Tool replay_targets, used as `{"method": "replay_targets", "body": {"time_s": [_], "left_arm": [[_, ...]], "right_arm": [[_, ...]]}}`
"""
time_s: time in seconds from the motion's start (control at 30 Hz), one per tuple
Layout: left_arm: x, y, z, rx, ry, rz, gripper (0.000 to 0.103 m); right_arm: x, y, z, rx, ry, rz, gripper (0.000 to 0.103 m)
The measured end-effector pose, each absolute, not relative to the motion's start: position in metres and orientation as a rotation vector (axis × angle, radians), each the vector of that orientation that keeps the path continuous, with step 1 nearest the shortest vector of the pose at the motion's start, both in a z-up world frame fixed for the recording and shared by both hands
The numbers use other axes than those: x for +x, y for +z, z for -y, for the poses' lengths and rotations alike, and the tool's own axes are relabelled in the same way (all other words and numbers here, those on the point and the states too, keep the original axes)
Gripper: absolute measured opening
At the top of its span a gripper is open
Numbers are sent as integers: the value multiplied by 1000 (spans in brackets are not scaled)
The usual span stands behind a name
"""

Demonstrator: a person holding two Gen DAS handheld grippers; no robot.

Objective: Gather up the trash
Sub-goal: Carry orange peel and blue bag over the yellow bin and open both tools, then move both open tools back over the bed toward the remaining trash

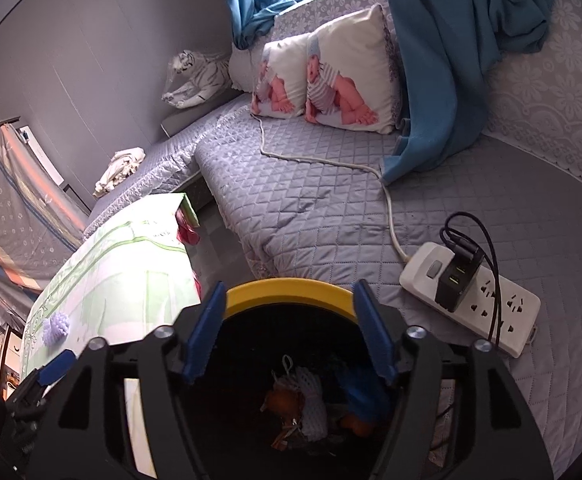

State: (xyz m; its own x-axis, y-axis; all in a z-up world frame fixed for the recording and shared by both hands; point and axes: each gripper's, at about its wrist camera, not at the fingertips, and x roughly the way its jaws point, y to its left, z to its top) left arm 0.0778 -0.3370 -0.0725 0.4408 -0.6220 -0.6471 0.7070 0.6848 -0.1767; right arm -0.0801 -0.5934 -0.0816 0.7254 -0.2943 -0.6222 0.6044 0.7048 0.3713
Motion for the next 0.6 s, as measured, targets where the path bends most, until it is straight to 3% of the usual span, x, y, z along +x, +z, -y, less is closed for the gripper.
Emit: {"method": "replay_targets", "body": {"time_s": [0.23, 0.6], "left_arm": [[104, -53, 290, 66, -646, -685, 95], [140, -24, 185, 14, -421, -575, 95]], "right_arm": [[-62, -64, 571, 538, -453, -514, 82], [10, -17, 493, 400, -261, -477, 91]]}}
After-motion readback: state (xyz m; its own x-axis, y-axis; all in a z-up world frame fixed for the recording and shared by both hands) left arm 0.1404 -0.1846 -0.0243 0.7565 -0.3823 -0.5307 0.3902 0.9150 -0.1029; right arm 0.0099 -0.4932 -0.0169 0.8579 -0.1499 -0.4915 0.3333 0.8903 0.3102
